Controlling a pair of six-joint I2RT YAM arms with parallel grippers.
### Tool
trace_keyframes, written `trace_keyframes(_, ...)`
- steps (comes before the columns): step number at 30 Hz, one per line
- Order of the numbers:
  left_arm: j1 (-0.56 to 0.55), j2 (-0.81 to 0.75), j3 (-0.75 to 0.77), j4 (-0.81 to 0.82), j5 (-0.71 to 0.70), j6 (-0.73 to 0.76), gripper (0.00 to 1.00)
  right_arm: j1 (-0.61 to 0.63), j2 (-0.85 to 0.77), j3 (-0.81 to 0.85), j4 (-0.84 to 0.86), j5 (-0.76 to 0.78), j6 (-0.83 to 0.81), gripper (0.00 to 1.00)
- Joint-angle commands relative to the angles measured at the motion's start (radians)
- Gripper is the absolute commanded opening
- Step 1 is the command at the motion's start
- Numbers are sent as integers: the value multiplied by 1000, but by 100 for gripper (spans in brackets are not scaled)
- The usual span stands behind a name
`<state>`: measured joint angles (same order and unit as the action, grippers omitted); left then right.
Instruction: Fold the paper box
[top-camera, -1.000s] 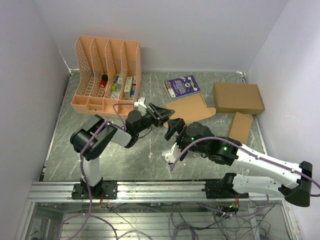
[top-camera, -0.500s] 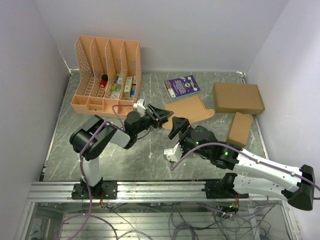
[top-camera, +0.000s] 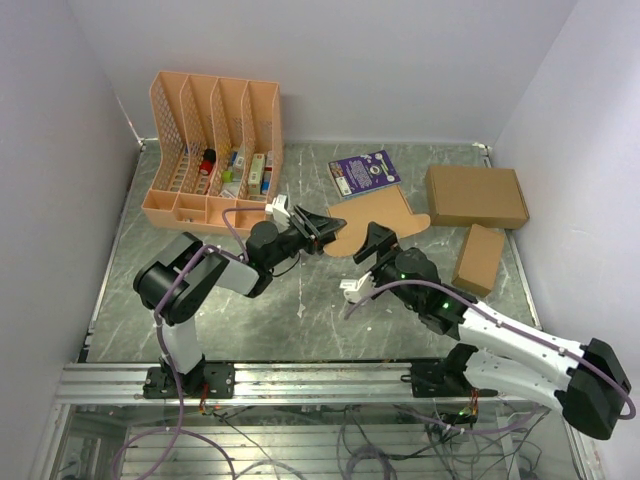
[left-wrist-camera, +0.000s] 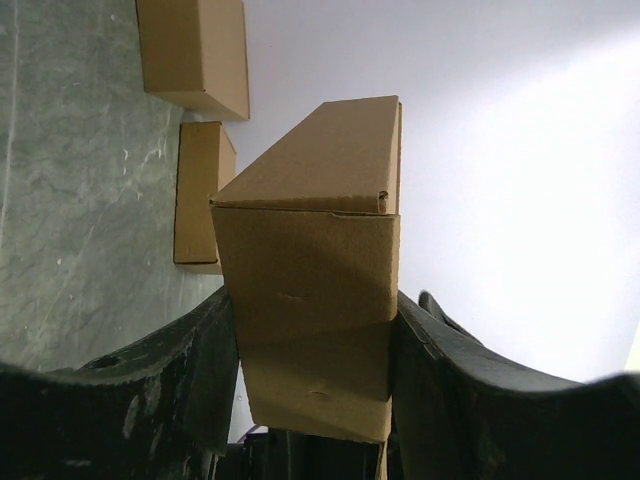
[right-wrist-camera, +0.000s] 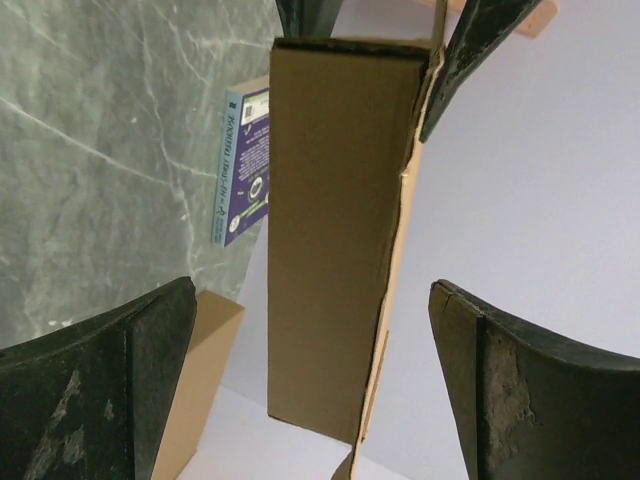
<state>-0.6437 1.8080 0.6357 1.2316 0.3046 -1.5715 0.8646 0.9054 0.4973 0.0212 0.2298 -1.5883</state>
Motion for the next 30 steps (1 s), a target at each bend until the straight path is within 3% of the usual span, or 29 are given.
trace_keyframes(1, 8, -28, -10, 65, 28, -14, 54, -44, 57, -37, 230, -30, -46, 99)
trace_keyframes(10, 9, -29, -6, 67, 31, -26, 54, -65, 130, -129, 492, -58, -128, 87)
trace_keyframes(16, 10, -19, 10, 63, 40, -33, 54, -77, 134, -144, 560, -77, -145, 63)
trace_keyframes(22, 9, -42, 17, 33, 35, -22, 55, -83, 127, -172, 603, -103, -166, 45)
trace_keyframes(27, 9, -43, 5, 50, 31, -28, 58, -86, 125, -176, 617, -112, -169, 41)
trace_keyframes(30, 9, -43, -6, 57, 30, -46, 67, -87, 124, -161, 606, -112, -160, 39)
